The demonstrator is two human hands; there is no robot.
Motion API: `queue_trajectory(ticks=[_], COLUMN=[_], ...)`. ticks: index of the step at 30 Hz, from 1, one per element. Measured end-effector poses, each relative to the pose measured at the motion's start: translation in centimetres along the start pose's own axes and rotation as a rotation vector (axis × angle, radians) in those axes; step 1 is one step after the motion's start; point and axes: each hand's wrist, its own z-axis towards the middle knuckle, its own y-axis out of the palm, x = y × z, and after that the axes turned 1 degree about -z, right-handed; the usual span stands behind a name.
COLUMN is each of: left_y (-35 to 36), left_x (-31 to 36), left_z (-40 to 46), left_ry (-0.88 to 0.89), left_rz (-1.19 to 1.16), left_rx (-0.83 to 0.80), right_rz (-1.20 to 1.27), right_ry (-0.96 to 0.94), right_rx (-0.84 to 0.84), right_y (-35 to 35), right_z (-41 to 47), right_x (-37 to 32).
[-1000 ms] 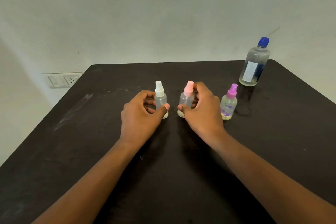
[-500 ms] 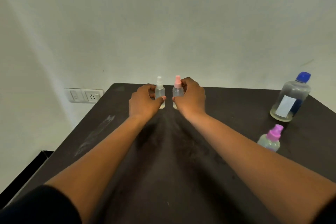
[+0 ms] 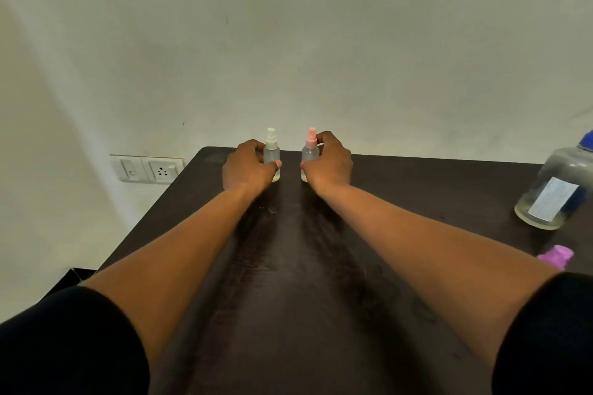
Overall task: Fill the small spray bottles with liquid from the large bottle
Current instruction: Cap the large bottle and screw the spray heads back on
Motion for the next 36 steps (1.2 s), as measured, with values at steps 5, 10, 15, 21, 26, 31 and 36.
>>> queue_trajectory(ticks=[5,10,15,21,26,31,36], left_y=[0.9,1.4,1.2,0.0,-1.7,-1.4,0.3], left_x=[-0.2,0.0,0.7,2.7,5.0,6.2,7.8], left_z=[0.2,-0.2,-2.9,-10.7,-19.0,-25.5,-29.6], left_ry=[-0.023,-0.047,-0.043,0.131,0.382,0.530,0.583], left_rz=[-0.032,-0.038,-0.015,0.033,0.038,0.173,0.295], left_rx=[0.005,-0.012,0.009,-0.021,-0.232,-0.383,-0.481], right_rz=[0.014,-0.002,0.007,0.069,0.069,-0.012,-0.058], right_ry=[-0.003,0.011,-0.006,-0.078,-0.244,-0.265,-0.098], right_rx=[-0.005,-0.031,-0.067,-0.040,-0.067,0.021,0.202], right_y=[0.7,0.5,-1.3,-6.1,-12.2,-19.1,-24.4], right_z=[-0.1,-0.6,-2.9,-8.9,-16.6,-22.8,-25.1], right_x=[0.3,0.2,-0.5,-0.4,1.0,4.8,9.3])
